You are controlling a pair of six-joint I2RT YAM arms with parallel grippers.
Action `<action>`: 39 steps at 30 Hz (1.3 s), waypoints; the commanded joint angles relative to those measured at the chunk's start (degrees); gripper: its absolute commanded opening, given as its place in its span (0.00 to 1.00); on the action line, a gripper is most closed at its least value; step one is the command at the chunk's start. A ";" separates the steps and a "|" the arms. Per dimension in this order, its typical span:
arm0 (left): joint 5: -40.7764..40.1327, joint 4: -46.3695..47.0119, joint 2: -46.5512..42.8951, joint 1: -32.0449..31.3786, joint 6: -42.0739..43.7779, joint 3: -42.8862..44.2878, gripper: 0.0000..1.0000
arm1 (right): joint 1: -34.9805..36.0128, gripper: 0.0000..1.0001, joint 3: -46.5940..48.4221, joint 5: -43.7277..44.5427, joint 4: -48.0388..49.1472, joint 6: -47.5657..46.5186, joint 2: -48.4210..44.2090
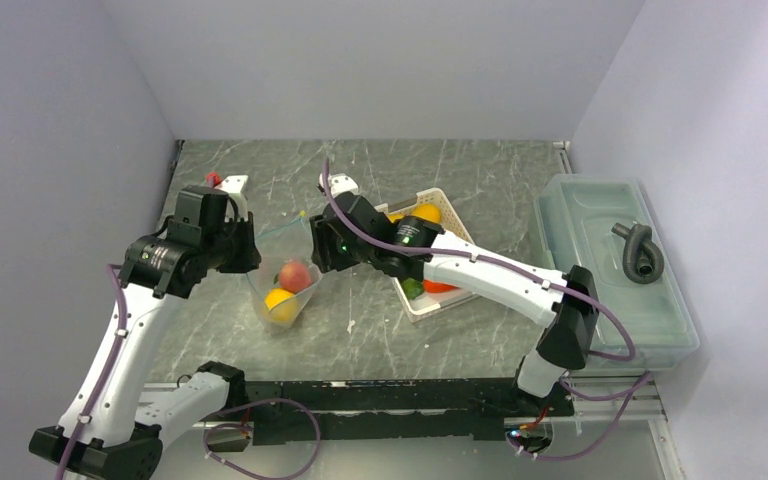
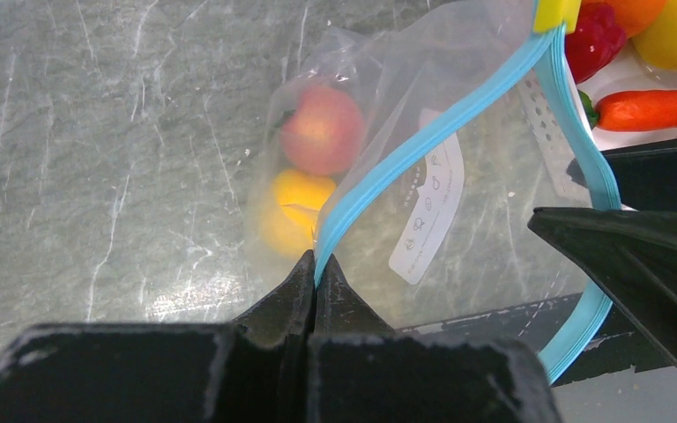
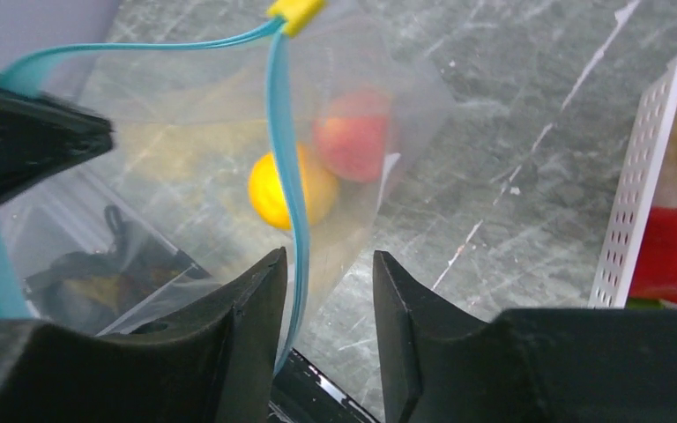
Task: Place the food in the zip-top bag and seal the zipper
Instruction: Pick up the fake vegetable from the bin.
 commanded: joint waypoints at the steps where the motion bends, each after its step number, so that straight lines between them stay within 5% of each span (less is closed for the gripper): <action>1: -0.68 3.05 -0.12 0.03 0.81 -0.44 0.00 | -0.27 0.48 4.20 -1.86 2.57 -0.94 -2.74; 10: 0.67 3.94 -0.18 0.03 0.91 -0.93 0.00 | -0.32 0.64 1.45 3.47 0.87 -2.37 -10.89; 26: 1.93 8.22 -1.05 0.04 2.01 -2.94 0.00 | -7.18 0.72 -9.64 12.53 -7.34 -5.19 -20.34; 39: -7.51 5.67 1.46 0.03 1.79 3.52 0.00 | -16.54 0.82 -16.82 6.33 -1.89 -4.30 -14.65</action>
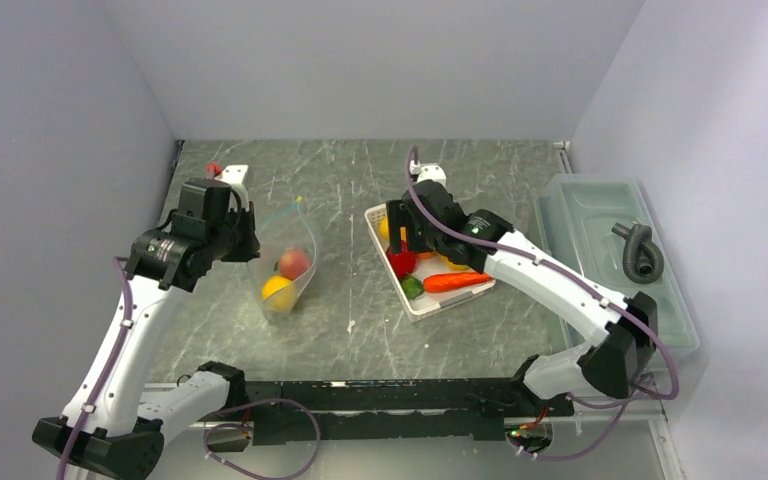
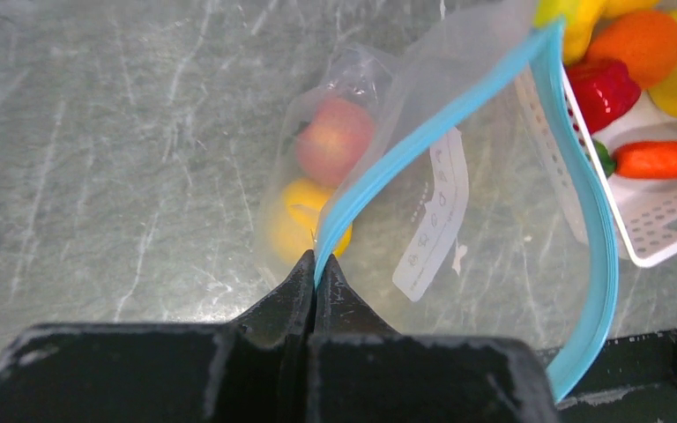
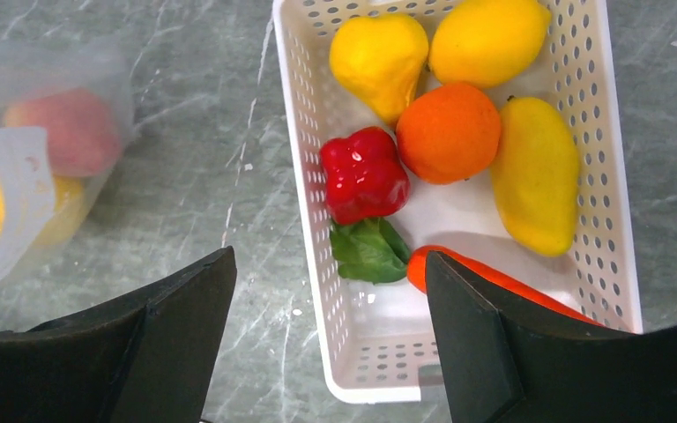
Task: Place the food in the zip-top bag and seal the zipper
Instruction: Pick up the fake vegetable from the bin.
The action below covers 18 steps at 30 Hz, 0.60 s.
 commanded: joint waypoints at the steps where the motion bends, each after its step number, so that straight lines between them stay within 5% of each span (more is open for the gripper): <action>1: -5.83 -0.05 0.20 0.03 0.78 5.37 0.00 | -1.80 0.84 -0.17 -2.16 4.65 0.07 3.25; 18: -3.81 7.86 -0.80 -0.06 -0.29 -5.49 0.00 | -5.41 0.90 4.80 -0.95 4.03 7.81 18.42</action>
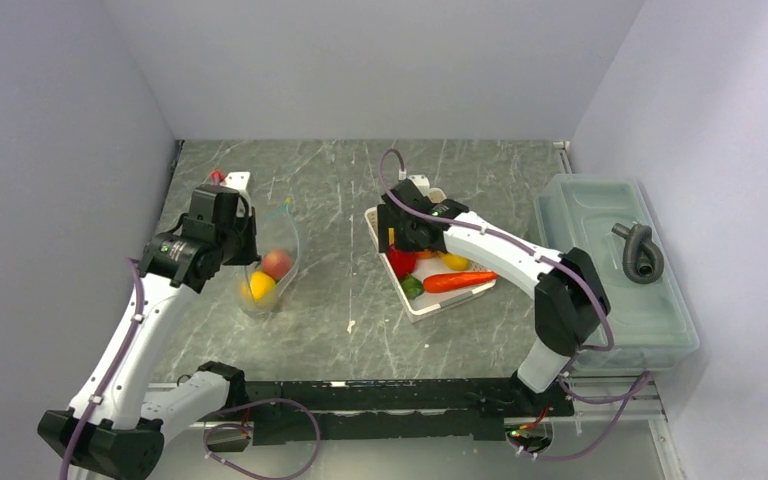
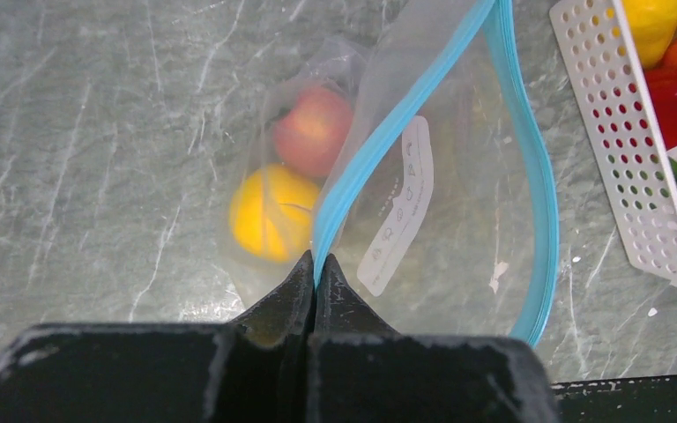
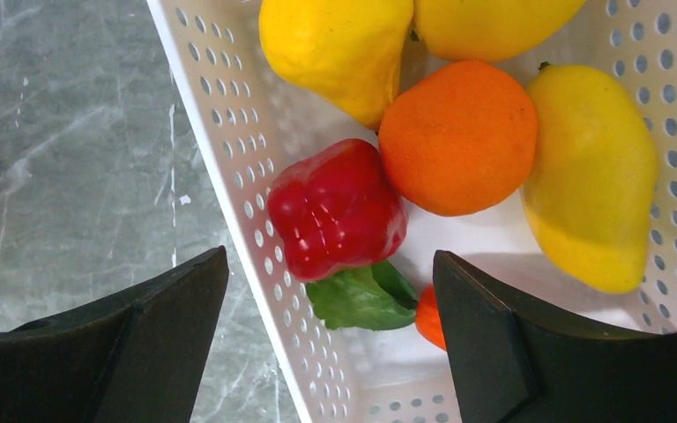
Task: Place the food in the zip-top bag and seal the zipper
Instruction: Pick up the fake vegetable from the bin.
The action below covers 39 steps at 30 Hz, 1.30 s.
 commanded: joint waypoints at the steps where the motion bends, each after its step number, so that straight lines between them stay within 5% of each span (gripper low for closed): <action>1: 2.47 5.66 -1.45 -0.04 -0.25 -3.09 0.00 | -0.22 0.90 4.45 1.97 0.03 4.10 2.56; 12: 4.25 9.70 -3.68 -0.04 0.26 -7.90 0.00 | -0.58 0.89 6.23 4.16 -1.15 9.80 6.07; 39: 5.99 10.29 -4.30 -0.03 0.89 -9.59 0.00 | -1.02 0.53 1.13 4.24 0.66 13.95 7.52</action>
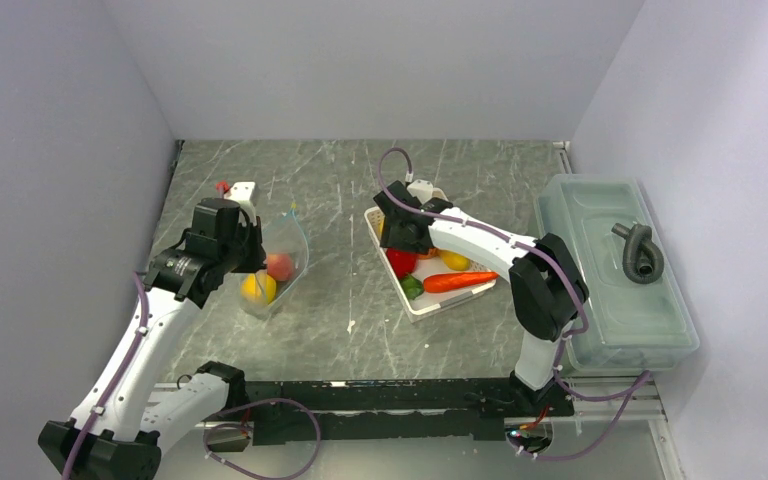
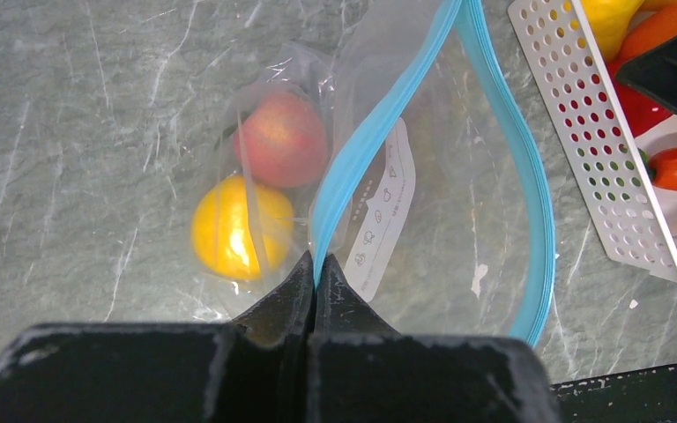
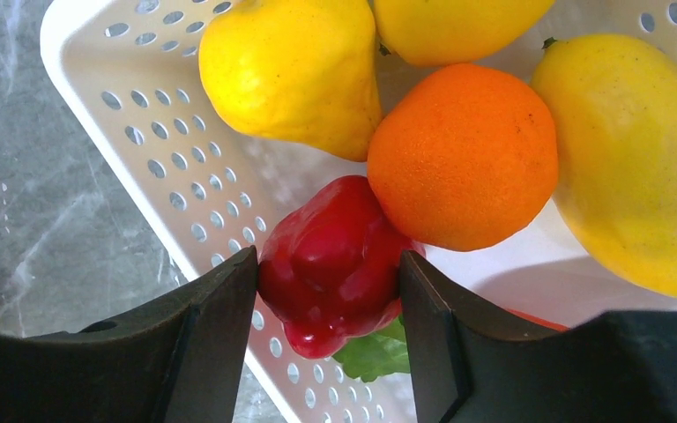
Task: Place the food in the zip-top bag and seal the zipper
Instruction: Pick up the fake vegetable from the bin.
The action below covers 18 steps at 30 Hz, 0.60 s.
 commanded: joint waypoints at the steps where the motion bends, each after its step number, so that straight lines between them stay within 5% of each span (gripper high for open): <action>1: 1.03 2.04 -0.08 -0.05 0.80 -0.16 0.00 | -0.25 0.50 -2.35 0.36 0.48 0.31 -1.63; 7: 1.16 2.01 -0.14 -0.03 0.76 -0.21 0.00 | -0.25 0.22 -4.59 1.04 0.24 -0.10 -5.80; 18: 1.37 1.94 -0.26 -0.05 0.34 -0.37 0.00 | -0.17 0.06 -8.10 1.77 1.14 -0.50 -14.08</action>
